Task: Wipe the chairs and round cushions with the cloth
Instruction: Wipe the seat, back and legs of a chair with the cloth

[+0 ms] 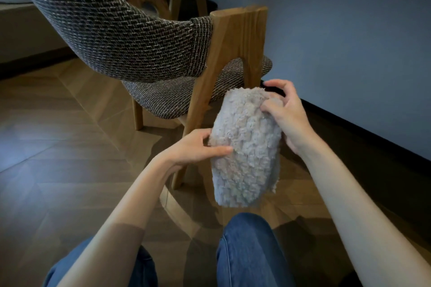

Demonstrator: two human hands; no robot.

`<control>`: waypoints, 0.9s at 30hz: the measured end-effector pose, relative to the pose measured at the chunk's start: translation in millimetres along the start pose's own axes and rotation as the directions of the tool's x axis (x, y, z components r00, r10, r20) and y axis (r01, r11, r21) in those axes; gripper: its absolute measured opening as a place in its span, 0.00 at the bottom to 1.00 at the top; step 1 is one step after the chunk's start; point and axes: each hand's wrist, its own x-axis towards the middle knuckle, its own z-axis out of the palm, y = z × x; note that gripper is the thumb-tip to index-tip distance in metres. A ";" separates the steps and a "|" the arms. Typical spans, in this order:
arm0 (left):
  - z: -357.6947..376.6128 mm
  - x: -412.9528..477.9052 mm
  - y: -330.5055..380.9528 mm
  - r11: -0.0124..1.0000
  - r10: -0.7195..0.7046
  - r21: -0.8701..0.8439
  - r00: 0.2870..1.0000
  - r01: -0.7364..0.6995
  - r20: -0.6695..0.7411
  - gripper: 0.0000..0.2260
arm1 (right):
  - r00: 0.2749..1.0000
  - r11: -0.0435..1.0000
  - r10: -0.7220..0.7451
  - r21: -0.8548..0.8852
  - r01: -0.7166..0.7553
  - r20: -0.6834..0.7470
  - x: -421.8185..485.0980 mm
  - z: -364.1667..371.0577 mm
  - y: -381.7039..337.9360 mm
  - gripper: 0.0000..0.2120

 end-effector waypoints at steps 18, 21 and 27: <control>-22.6 2.0 13.1 0.966 0.220 0.019 0.787 -0.256 -0.577 0.24 | 0.954 0.922 -0.199 -0.288 0.260 0.223 -22.2 32.3 47.6 0.18; -26.3 0.8 11.5 0.847 0.527 0.431 0.600 -0.312 -0.602 0.18 | 0.974 0.939 -0.223 -0.263 0.223 0.032 -14.6 20.7 44.3 0.13; -38.6 1.1 15.4 0.483 0.795 0.876 0.430 -0.021 -0.428 0.22 | 0.806 0.953 -0.294 -0.223 0.205 -0.514 34.4 21.6 14.6 0.13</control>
